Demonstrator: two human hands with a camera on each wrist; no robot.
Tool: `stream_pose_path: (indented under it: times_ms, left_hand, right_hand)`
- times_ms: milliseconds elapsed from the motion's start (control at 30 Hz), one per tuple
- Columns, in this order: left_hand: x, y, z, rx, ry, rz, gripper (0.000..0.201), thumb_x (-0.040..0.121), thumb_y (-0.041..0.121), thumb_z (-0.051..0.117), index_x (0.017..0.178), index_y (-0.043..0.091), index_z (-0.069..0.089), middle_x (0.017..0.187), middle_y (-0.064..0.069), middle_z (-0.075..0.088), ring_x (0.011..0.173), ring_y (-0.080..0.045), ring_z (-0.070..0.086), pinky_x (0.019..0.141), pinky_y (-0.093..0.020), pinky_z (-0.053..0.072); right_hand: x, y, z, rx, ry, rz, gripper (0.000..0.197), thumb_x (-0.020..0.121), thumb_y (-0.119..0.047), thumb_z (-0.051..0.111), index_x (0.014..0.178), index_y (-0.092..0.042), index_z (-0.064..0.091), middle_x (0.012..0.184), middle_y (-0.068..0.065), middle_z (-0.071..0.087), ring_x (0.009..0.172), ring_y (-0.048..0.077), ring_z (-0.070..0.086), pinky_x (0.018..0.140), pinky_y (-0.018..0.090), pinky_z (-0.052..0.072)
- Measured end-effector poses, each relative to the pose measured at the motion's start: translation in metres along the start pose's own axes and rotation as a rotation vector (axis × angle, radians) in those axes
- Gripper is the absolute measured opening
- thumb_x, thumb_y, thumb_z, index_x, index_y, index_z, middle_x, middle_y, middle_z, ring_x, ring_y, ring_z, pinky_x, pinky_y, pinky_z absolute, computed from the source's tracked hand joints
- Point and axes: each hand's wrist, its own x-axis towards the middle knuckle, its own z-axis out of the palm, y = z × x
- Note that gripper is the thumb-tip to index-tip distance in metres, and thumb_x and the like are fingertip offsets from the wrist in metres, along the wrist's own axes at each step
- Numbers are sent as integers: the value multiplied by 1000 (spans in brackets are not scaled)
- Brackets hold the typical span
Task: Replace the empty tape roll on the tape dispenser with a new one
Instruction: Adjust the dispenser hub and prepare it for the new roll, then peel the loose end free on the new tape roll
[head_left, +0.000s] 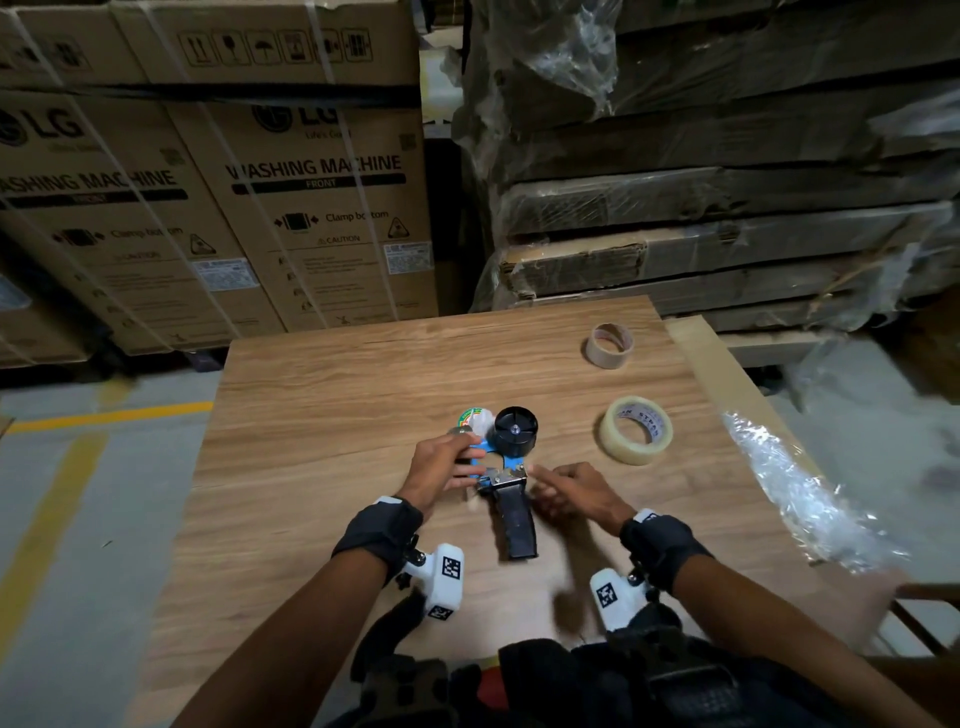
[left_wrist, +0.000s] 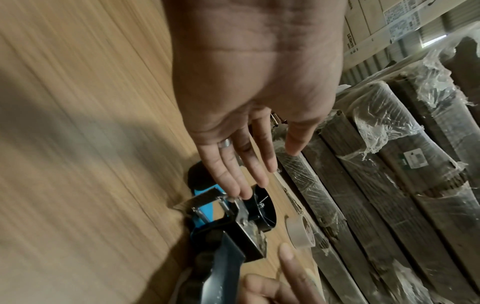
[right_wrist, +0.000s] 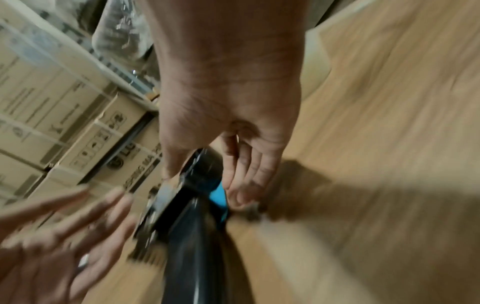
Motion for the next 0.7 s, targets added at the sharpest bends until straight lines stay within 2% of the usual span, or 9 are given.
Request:
stream_pose_path:
  times_ms: [33,67,167,233,300,367,433,567,700]
  left_hand:
    - [0,1,4,2,-1,-2,12,92,21,64,94,12,73,88,-8,76,73,-26,73,69,-33,59]
    - [1,2,8,0,-1,-2,13,92,20,64,96,11,72,88,-9,76,74,-27,73,69,-34,59]
    - [1,4,21,-8,1,-3,15,90,19,67,99,7,70,88,-12,76,73,-28,72,66,-33,60]
    - [0,7,31,-12,-17,2,12,91,17,66,97,6,68,79,-10,73,59,-21,69,58,-29,58]
    - [0,9,40,-24,-23,6,11,92,14,63,96,5,67,77,-10,71,54,-20,68,56,-29,58]
    - [0,10,50,-21,-15,10,13,93,14,63,96,4,70,87,-15,74,73,-31,74,70,-38,63]
    - [-1,12,60,-17,-20,6,16,94,15,63,101,3,71,94,-17,74,84,-35,74,79,-40,60]
    - [-3,13,78,-32,-25,2,25,94,14,63,113,-2,67,100,-20,73,80,-32,75,77,-37,61]
    - [-6,12,95,-40,-10,20,27,95,14,61,116,-3,67,104,-22,71,87,-33,73,76,-33,61]
  right_hand:
    - [0,-4,-15,-18,66,-41,68,76,-62,78,79,6,73,72,11,75,63,17,64,64,31,53]
    - [3,-6,-30,-59,152,-90,58,81,-53,78,80,5,75,73,9,76,63,18,65,67,31,52]
    - [10,-10,-71,-262,432,-201,26,82,-28,83,76,-4,74,71,3,72,63,13,62,72,27,48]
    - [16,-10,-92,-440,529,-240,23,77,-22,83,92,-7,73,92,9,75,85,22,66,83,31,48]
    - [21,-5,-105,-705,481,-195,42,78,-29,80,115,-11,68,123,12,68,116,35,57,95,40,43]
    - [25,1,-110,-858,390,-81,47,86,-36,72,128,-17,61,137,11,59,128,38,43,99,44,37]
    - [30,6,-111,-940,316,-50,37,92,-36,63,126,-19,63,133,11,63,128,35,45,100,43,33]
    - [34,7,-115,-930,284,-91,28,96,-32,59,120,-19,66,123,8,70,123,29,58,97,40,28]
    - [35,-5,-121,-831,273,-141,28,96,-34,60,118,-18,68,117,8,73,121,31,60,95,40,33]
